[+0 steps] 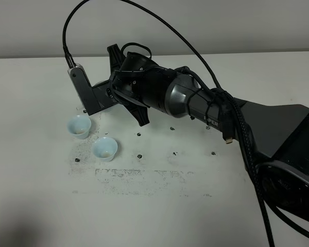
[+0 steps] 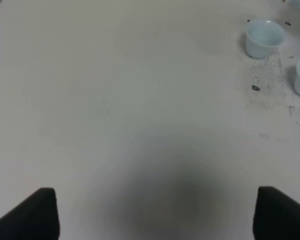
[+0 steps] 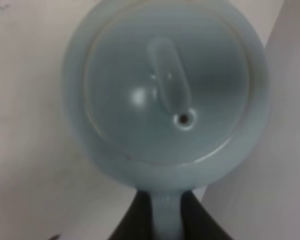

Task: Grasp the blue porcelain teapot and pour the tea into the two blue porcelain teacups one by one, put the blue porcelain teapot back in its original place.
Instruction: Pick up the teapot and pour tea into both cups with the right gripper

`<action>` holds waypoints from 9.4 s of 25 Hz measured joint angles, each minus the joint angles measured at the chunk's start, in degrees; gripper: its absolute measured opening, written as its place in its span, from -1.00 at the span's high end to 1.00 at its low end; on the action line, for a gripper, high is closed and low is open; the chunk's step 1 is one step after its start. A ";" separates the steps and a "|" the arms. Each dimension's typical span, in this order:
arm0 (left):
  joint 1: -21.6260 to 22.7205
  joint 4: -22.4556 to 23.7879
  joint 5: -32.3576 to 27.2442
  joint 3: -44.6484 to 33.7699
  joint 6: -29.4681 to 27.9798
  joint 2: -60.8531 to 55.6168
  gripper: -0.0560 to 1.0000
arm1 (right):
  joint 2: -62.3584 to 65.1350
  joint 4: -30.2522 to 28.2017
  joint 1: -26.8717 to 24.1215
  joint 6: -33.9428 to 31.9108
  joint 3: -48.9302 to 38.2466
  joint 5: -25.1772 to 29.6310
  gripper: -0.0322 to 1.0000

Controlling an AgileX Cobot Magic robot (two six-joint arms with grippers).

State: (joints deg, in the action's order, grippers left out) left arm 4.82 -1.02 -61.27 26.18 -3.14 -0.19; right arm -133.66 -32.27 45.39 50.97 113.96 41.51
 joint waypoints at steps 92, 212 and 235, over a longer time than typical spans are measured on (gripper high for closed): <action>0.00 1.02 0.00 0.00 0.00 0.00 -0.53 | 0.00 -14.25 3.96 -10.48 0.00 4.45 0.87; 0.00 1.43 -0.04 0.00 0.00 0.00 -0.53 | 6.71 32.86 -9.88 -7.77 0.45 15.59 0.87; 0.00 1.43 -0.04 0.00 0.00 0.00 -0.53 | 19.74 13.46 -3.52 -11.02 -24.18 6.19 0.87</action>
State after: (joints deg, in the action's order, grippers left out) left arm 4.82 0.41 -61.31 26.18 -3.14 -0.19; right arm -113.92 -18.81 41.87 39.95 89.78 47.70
